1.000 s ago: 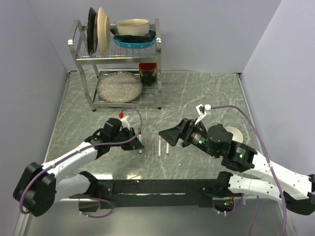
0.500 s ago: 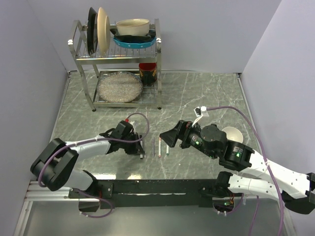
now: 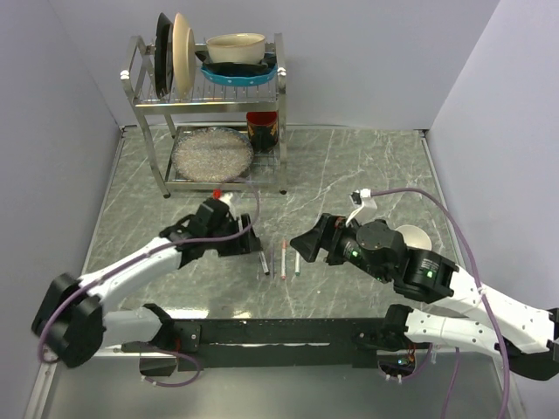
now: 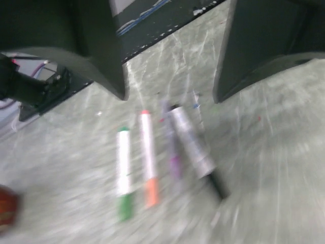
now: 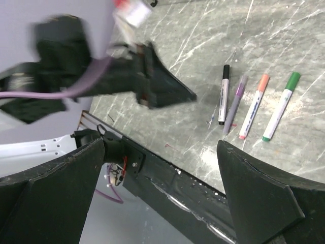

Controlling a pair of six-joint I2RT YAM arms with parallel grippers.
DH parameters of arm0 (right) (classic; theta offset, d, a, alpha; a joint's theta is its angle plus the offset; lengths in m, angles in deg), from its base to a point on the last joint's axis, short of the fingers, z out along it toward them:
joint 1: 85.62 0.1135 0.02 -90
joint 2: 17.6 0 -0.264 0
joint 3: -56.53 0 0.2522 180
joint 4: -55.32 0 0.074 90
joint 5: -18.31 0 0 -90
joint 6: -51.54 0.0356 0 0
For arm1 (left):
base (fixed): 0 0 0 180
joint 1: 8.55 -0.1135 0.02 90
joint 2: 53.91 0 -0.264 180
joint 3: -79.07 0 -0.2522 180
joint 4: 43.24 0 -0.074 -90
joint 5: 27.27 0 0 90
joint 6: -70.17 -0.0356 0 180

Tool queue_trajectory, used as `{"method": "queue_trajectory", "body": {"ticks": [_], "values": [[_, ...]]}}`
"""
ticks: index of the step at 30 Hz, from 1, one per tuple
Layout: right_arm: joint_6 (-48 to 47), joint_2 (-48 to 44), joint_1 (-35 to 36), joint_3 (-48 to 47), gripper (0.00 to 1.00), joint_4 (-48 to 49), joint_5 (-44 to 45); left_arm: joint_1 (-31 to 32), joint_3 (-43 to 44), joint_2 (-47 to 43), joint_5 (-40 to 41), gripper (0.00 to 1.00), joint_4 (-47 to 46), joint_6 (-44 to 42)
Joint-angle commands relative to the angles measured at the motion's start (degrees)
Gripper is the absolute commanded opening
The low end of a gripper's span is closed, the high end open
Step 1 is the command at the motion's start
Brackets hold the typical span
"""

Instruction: Insert the pens into the pen caps

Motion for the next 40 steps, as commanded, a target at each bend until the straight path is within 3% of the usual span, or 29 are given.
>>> {"method": "queue_trajectory", "body": {"ticks": [1, 3, 9, 14, 40], "values": [[0.87, -2.72, -0.25, -2.29, 1.00, -2.26, 2.68, 0.25, 6.52, -10.26, 3.44, 0.88, 5.74, -6.06], [0.34, -4.12, -0.17, -1.77, 1.00, -2.70, 3.13, 0.25, 6.88, -16.65, 4.32, 0.99, 6.10, -8.25], [0.25, -8.60, -0.25, -0.63, 1.00, -2.79, 6.82, 0.25, 1.54, -34.41, 1.52, 0.99, -0.73, -11.61], [-0.36, -10.37, -0.25, 0.70, 1.00, -0.94, 7.26, 0.25, -2.61, -43.40, -0.68, 1.00, -5.41, -10.12], [1.31, -9.40, -0.25, 1.31, 1.00, -0.32, 5.50, 0.25, 1.52, -42.01, -2.27, 0.99, -3.74, -9.94]]}}
